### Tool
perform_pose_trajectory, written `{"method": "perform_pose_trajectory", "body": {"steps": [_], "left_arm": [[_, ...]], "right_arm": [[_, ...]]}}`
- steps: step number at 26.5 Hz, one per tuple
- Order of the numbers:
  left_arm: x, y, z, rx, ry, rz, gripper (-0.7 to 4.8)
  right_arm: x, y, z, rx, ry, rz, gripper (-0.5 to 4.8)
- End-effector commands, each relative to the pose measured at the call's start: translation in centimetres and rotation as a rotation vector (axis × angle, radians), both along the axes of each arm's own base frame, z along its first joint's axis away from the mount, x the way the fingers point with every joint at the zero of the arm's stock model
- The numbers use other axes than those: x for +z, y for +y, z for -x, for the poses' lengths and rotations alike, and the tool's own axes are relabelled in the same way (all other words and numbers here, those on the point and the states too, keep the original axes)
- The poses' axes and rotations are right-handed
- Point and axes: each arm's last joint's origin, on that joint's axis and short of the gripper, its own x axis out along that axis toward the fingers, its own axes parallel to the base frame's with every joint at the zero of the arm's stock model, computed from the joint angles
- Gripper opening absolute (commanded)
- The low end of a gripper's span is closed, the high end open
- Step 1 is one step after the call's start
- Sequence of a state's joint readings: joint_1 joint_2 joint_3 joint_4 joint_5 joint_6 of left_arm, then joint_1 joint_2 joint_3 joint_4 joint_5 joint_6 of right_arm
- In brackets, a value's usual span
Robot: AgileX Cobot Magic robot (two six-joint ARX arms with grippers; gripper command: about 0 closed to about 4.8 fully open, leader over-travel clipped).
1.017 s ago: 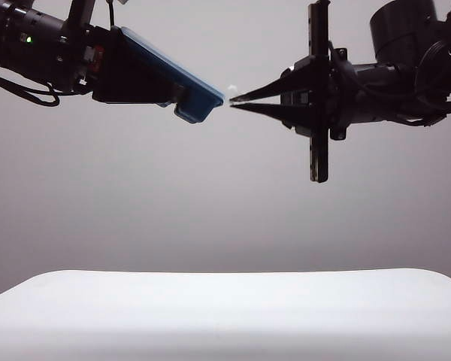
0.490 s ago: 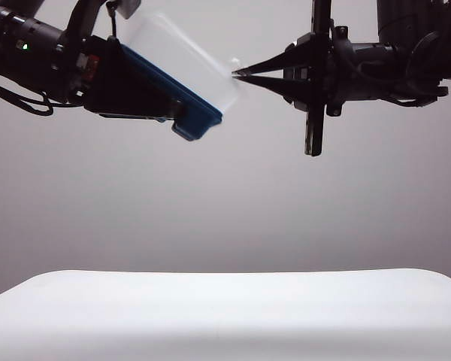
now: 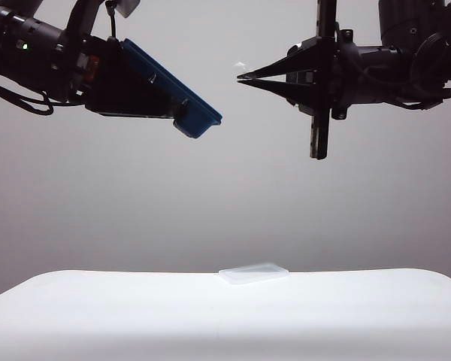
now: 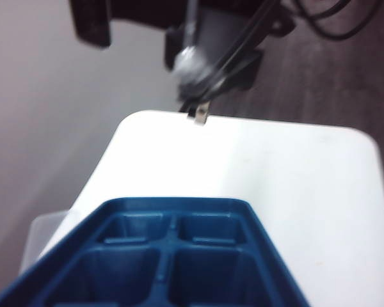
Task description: Pick up the ice cube tray, remove its lid, and then place both the tray and the lid back on the table.
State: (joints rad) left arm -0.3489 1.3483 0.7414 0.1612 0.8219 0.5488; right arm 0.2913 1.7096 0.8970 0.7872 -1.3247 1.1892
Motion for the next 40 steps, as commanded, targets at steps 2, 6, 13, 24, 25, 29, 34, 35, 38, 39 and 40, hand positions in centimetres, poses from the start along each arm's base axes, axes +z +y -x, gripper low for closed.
{"method": "perform_pose_trajectory", "body": {"steps": [2, 6, 13, 24, 25, 29, 34, 35, 38, 39, 40], "left_arm": [[0.3, 0.2, -0.5, 0.175, -0.058, -0.061, 1.52], [0.1, 0.3, -0.5, 0.196, -0.041, -0.082, 1.66], [-0.2, 0.7, -0.9, 0.368, -0.061, -0.166, 1.88], [-5.5, 0.0, -2.6, 0.314, 0.091, -0.279, 1.88], [-6.3, -0.1, -2.8, 0.277, 0.093, -0.284, 1.87], [-9.3, -0.8, -3.9, 0.179, 0.095, -0.259, 1.83], [-12.9, -1.4, -5.0, 0.098, 0.109, -0.185, 1.83], [-13.2, -1.5, -5.0, 0.082, 0.121, -0.176, 1.84], [-13.7, -1.4, -4.9, 0.032, 0.172, -0.133, 2.52], [-13.7, -1.4, -4.9, 0.025, 0.182, -0.123, 3.12], [-13.6, -1.4, -4.9, 0.018, 0.187, -0.113, 3.77]], "right_arm": [[0.3, -2.4, -1.0, -0.122, -0.114, -0.002, -0.06], [0.1, -4.6, -1.9, -0.308, -0.182, 0.026, -0.06], [-2.5, -4.3, -1.4, -0.578, -0.317, 0.435, -0.06], [-2.9, -1.3, 1.2, -0.559, -0.479, 0.829, -0.06], [-3.0, -1.3, 1.2, -0.558, -0.476, 0.831, -0.06], [-3.0, -1.4, 1.2, -0.546, -0.47, 0.825, -0.06], [-3.0, -1.3, 1.3, -0.524, -0.47, 0.811, -0.06], [-3.1, -1.4, 1.3, -0.522, -0.473, 0.815, -0.06], [-3.2, -1.4, 1.4, -0.507, -0.477, 0.827, -0.06], [-3.2, -1.4, 1.4, -0.502, -0.476, 0.831, -0.06], [-3.2, -1.4, 1.4, -0.5, -0.476, 0.832, -0.06]]}}
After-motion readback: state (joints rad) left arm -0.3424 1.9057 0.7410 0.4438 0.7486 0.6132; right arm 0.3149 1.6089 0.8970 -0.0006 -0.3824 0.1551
